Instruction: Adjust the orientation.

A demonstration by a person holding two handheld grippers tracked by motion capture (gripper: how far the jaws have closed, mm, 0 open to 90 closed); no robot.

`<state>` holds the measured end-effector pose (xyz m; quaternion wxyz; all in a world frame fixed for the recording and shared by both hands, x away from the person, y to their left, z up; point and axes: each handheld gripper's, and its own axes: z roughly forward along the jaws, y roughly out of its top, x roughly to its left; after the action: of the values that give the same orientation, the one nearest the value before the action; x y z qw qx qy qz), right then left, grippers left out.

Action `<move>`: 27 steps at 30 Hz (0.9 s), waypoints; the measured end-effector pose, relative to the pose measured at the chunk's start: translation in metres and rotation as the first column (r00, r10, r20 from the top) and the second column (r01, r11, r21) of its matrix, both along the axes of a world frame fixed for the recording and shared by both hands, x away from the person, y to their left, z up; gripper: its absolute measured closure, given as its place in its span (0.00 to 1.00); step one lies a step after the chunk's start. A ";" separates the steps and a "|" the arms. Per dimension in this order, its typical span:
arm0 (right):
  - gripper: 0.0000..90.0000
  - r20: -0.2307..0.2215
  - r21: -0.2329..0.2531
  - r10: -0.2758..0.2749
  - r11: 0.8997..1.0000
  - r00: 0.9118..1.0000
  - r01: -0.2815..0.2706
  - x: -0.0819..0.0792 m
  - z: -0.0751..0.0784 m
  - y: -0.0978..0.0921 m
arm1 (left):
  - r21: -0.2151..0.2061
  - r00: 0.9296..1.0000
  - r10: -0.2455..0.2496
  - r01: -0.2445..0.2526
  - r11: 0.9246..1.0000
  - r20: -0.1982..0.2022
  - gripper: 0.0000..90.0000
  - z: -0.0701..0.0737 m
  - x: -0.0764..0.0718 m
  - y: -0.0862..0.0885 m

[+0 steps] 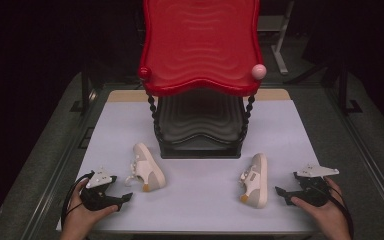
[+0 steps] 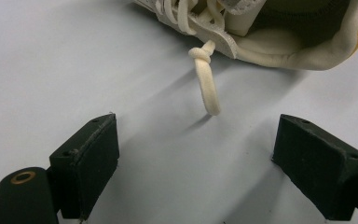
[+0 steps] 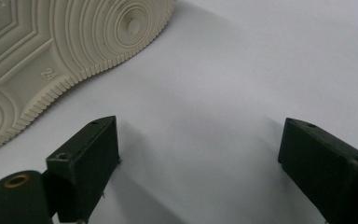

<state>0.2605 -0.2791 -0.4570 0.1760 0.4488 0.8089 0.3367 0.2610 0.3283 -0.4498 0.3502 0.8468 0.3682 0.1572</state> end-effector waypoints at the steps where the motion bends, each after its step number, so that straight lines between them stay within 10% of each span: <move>1: 0.13 0.000 0.000 0.000 1.000 1.000 0.000 0.000 0.000 0.000 | -0.001 1.000 -0.001 0.001 1.000 0.000 0.15 0.000 0.000 0.000; 13: 0.12 0.001 0.000 -0.002 1.000 1.000 0.002 0.000 0.000 0.000 | -0.001 1.000 -0.002 0.002 1.000 0.002 0.19 0.002 -0.001 0.002; 27: 0.12 0.003 0.000 -0.002 1.000 1.000 0.002 0.000 -0.001 0.000 | -0.105 1.000 0.018 -0.018 0.994 -0.003 0.96 0.030 0.016 0.016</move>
<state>0.2603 -0.2789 -0.4577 0.1776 0.4492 0.8081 0.3370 0.2769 0.3445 -0.4197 0.3924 0.8239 0.3841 0.1398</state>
